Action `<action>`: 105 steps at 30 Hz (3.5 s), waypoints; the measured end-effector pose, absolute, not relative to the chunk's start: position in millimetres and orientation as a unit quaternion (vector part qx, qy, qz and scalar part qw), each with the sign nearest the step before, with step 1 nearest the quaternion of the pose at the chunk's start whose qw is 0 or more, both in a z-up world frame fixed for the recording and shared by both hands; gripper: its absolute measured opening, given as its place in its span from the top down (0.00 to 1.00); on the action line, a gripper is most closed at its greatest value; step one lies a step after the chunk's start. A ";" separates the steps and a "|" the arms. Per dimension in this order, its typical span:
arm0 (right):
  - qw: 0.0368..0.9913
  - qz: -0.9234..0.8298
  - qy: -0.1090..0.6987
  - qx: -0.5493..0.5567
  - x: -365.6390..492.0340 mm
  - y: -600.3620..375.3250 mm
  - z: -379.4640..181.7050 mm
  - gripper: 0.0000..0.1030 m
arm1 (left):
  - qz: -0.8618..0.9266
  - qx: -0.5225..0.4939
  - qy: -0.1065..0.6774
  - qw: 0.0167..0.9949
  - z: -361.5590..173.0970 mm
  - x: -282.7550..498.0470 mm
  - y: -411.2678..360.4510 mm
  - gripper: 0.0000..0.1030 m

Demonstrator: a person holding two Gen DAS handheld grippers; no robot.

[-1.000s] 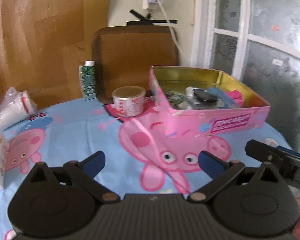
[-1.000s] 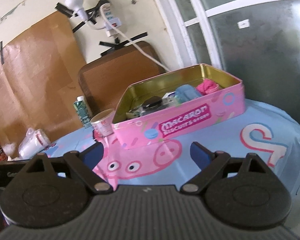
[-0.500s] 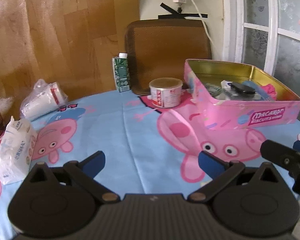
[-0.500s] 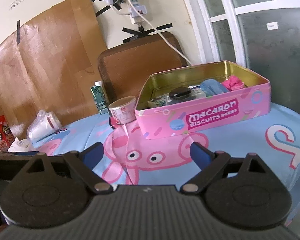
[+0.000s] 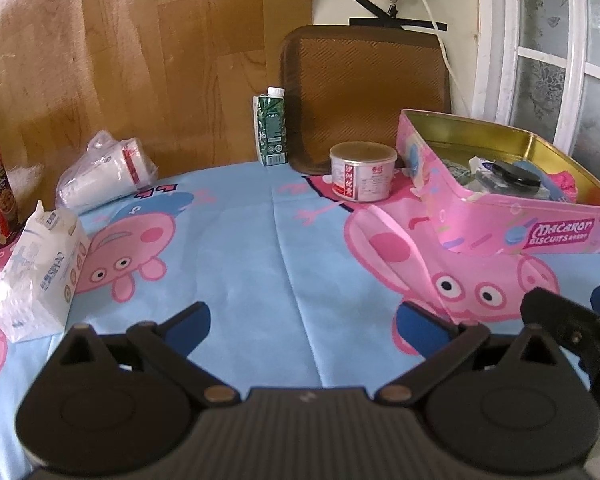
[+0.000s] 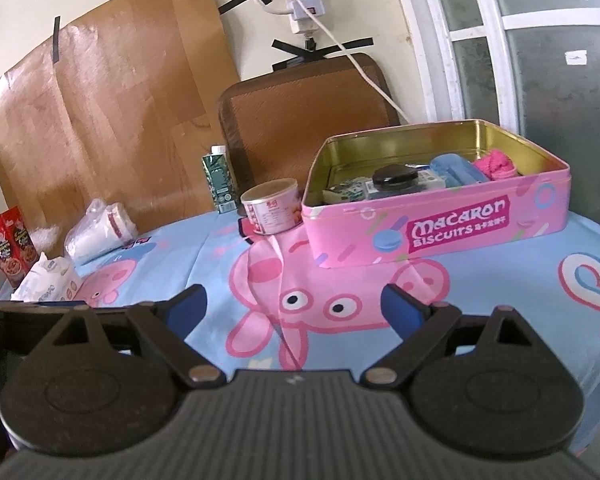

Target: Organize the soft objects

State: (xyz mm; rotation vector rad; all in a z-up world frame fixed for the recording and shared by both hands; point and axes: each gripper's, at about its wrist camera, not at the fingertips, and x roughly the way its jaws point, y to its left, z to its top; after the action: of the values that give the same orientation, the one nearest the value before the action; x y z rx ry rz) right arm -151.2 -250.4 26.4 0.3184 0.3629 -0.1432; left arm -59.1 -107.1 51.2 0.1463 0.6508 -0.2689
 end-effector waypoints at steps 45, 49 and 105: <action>0.966 -0.063 0.194 0.161 -146.6 -245.8 18.6 0.07 | -0.119 0.075 0.334 0.932 39.8 -45.3 -91.9 0.00; 0.965 -0.064 0.195 0.163 -146.1 -246.8 18.2 0.07 | -0.119 0.076 0.334 0.932 39.6 -45.5 -92.0 0.00; 0.964 -0.082 0.187 0.173 -142.4 -252.8 18.7 0.06 | -0.148 0.093 0.310 0.935 44.9 -47.9 -89.2 0.00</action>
State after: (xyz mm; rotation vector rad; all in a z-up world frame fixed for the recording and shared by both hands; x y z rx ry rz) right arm -142.4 -252.8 18.7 0.3508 0.3779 -0.1662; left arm -47.9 -89.2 44.9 0.1910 0.6332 -0.3032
